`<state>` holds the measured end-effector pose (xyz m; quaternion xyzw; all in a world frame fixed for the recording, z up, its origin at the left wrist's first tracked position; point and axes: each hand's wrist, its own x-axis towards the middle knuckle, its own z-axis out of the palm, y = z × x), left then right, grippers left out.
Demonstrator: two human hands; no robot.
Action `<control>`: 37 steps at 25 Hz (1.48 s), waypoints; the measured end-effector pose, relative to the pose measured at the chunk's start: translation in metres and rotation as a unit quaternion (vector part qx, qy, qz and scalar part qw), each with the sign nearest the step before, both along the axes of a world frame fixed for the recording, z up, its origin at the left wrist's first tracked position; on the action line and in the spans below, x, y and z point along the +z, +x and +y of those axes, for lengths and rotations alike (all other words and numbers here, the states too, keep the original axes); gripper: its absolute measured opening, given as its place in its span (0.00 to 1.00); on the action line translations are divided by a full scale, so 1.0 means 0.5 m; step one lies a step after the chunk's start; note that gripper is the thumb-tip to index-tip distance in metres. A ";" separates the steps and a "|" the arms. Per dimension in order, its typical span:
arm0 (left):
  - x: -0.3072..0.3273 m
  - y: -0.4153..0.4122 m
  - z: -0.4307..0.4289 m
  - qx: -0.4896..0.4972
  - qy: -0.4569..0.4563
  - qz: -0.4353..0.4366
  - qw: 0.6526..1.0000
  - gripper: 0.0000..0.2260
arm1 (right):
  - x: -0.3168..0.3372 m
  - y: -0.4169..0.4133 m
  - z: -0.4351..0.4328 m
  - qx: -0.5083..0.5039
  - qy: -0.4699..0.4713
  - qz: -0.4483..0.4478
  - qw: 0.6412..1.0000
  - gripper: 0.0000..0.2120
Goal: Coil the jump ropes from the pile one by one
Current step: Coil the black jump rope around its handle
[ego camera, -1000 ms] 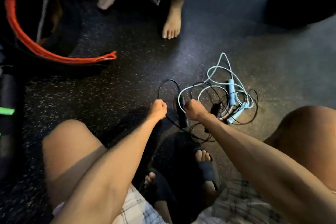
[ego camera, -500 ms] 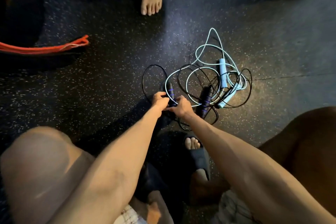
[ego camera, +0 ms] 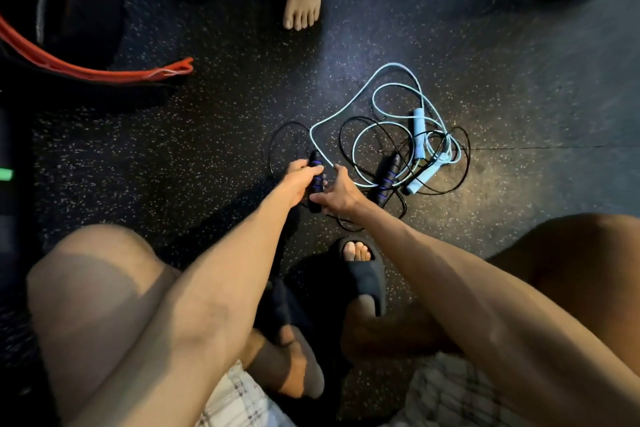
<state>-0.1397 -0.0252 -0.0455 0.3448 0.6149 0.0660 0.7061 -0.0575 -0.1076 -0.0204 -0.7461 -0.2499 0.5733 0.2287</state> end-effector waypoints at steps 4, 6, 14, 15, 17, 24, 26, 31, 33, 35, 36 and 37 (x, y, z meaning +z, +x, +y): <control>0.111 -0.035 -0.007 -0.031 0.055 0.019 0.998 0.13 | 0.074 -0.013 -0.021 0.043 0.038 -0.039 0.998 0.40; 0.169 -0.064 -0.007 -0.094 0.104 0.048 0.989 0.17 | 0.118 -0.007 -0.026 0.107 0.084 -0.152 0.979 0.36; 0.368 -0.136 -0.069 -0.311 0.224 0.031 0.923 0.04 | 0.251 0.014 -0.028 0.245 0.260 -0.364 0.860 0.39; 0.378 -0.140 -0.076 -0.343 0.235 0.038 0.909 0.03 | 0.260 0.016 -0.032 0.260 0.269 -0.386 0.843 0.35; 0.400 -0.141 -0.085 -0.394 0.271 0.039 0.878 0.05 | 0.276 0.024 -0.035 0.269 0.292 -0.433 0.809 0.21; 0.478 -0.132 -0.098 -0.374 0.356 -0.068 0.854 0.09 | 0.350 0.073 -0.075 0.202 0.360 -0.440 0.798 0.08; 0.486 -0.130 -0.096 -0.364 0.359 -0.109 0.853 0.10 | 0.375 0.074 -0.083 0.155 0.334 -0.403 0.838 0.08; 0.521 -0.114 -0.094 -0.314 0.335 -0.260 0.850 0.14 | 0.415 0.029 -0.077 0.018 0.301 -0.195 0.933 0.14; 0.542 -0.106 -0.085 -0.261 0.305 -0.321 0.858 0.11 | 0.401 0.019 -0.093 -0.004 0.261 -0.068 0.963 0.16; 0.548 -0.098 -0.065 -0.185 0.264 -0.387 0.864 0.09 | 0.379 0.023 -0.112 0.033 0.202 -0.040 0.978 0.17; 0.544 -0.095 -0.054 -0.149 0.247 -0.417 0.862 0.08 | 0.370 0.027 -0.120 0.052 0.187 -0.043 0.980 0.15; 0.536 -0.092 -0.046 -0.115 0.244 -0.436 0.859 0.08 | 0.367 0.032 -0.126 0.068 0.181 -0.048 0.980 0.13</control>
